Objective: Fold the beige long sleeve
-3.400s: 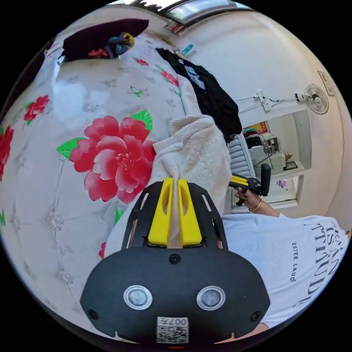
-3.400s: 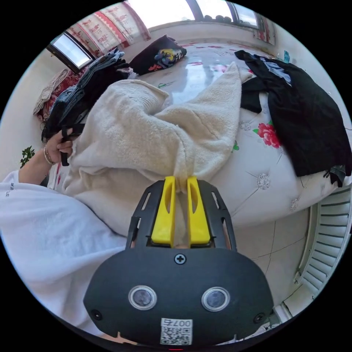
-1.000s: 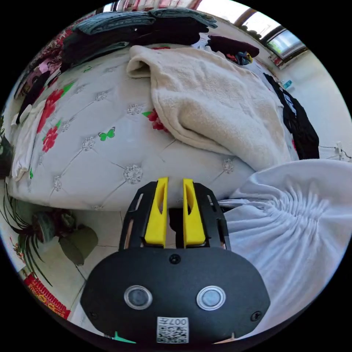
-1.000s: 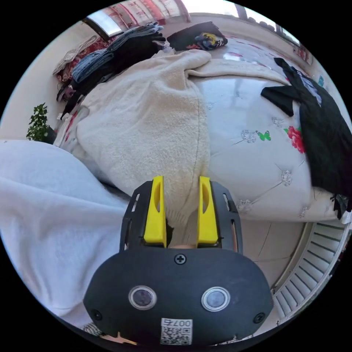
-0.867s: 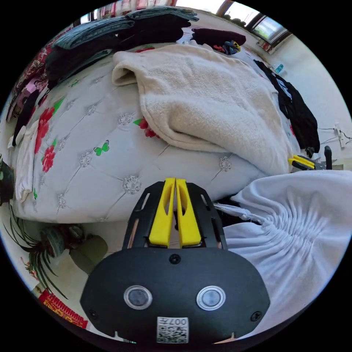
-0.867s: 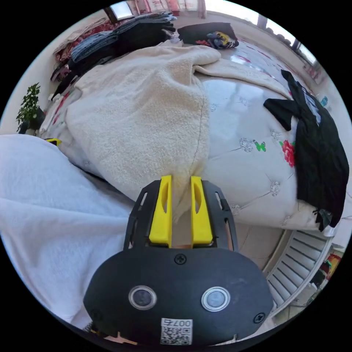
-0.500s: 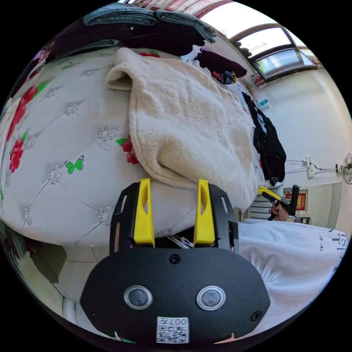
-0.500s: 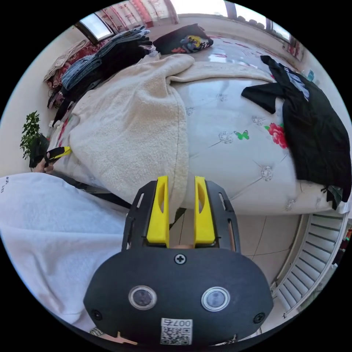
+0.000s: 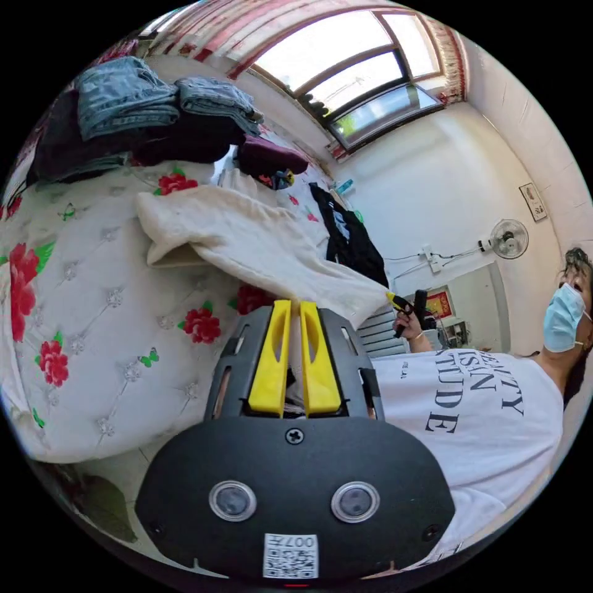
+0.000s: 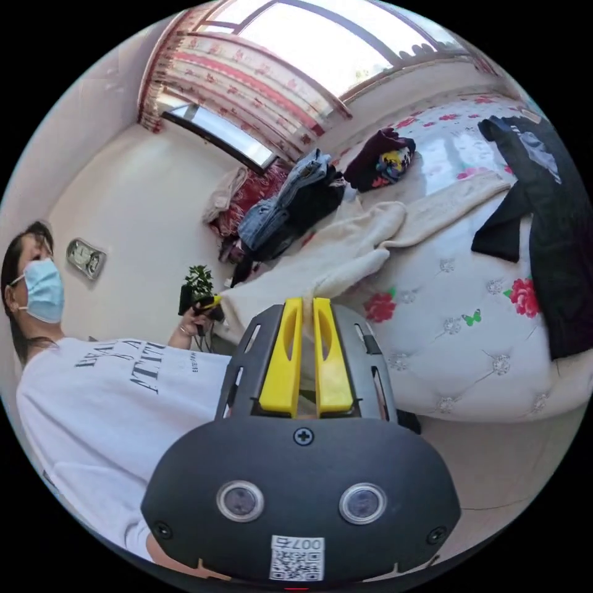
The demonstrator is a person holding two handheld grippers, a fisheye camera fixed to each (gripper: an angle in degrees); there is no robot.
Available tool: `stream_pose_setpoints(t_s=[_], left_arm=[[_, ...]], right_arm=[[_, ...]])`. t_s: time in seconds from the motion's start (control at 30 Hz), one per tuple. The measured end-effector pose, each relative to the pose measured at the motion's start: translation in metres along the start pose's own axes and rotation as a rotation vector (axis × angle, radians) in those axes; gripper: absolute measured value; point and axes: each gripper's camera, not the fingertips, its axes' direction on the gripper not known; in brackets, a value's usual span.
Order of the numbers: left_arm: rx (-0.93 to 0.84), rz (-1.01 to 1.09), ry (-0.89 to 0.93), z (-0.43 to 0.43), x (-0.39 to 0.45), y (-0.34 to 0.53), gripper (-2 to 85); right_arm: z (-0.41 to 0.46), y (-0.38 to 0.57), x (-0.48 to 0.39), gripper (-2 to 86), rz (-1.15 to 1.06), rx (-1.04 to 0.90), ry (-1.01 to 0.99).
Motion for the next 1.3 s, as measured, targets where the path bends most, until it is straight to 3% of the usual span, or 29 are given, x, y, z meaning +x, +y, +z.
stream_pose_setpoints(t_s=[0.13,0.2,0.27,0.33,0.43,0.57,0.8,1.03,1.1,1.17,1.23,1.3], left_arm=[[-0.084,-0.154,-0.118,0.032,-0.045,0.019,10.8],[-0.231,-0.241,-0.162,0.079,-0.065,0.045,12.2],[-0.335,-0.281,-0.207,0.109,-0.071,0.067,11.2],[-0.247,-0.252,-0.316,0.102,-0.06,0.082,6.8],[-0.317,-0.247,-0.318,0.099,-0.06,0.098,3.6],[-0.158,-0.369,-0.206,0.048,-0.081,0.109,5.2],[0.293,-0.556,0.064,-0.016,-0.147,0.069,8.5],[0.469,-0.753,0.337,0.007,-0.222,0.014,12.1],[0.58,-0.939,0.481,0.025,-0.25,0.018,11.5],[0.715,-1.002,0.511,0.027,-0.249,0.018,6.2],[0.686,-0.844,0.379,0.015,-0.222,-0.017,1.6],[0.474,-0.347,0.181,0.012,-0.135,-0.089,1.2]], right_arm=[[0.039,0.013,0.053,0.7,0.188,-0.119,0.102],[0.069,0.028,0.065,0.6,0.213,-0.226,0.205],[0.11,0.049,0.07,0.6,0.173,-0.423,0.325],[0.133,0.067,0.068,0.6,0.124,-0.537,0.401],[0.141,0.082,0.068,0.7,0.091,-0.562,0.47],[0.121,0.079,0.068,0.4,0.115,-0.453,0.556],[0.114,0.053,0.044,-0.1,0.027,-0.279,0.567],[0.158,0.043,0.013,-0.2,-0.072,-0.264,0.517],[0.164,0.047,0.009,-0.2,-0.068,-0.249,0.524],[0.166,0.055,0.006,-0.3,-0.035,-0.227,0.534],[0.164,0.061,0.005,-0.3,-0.001,-0.207,0.532],[0.161,0.064,0.004,-0.2,0.02,-0.179,0.525]])
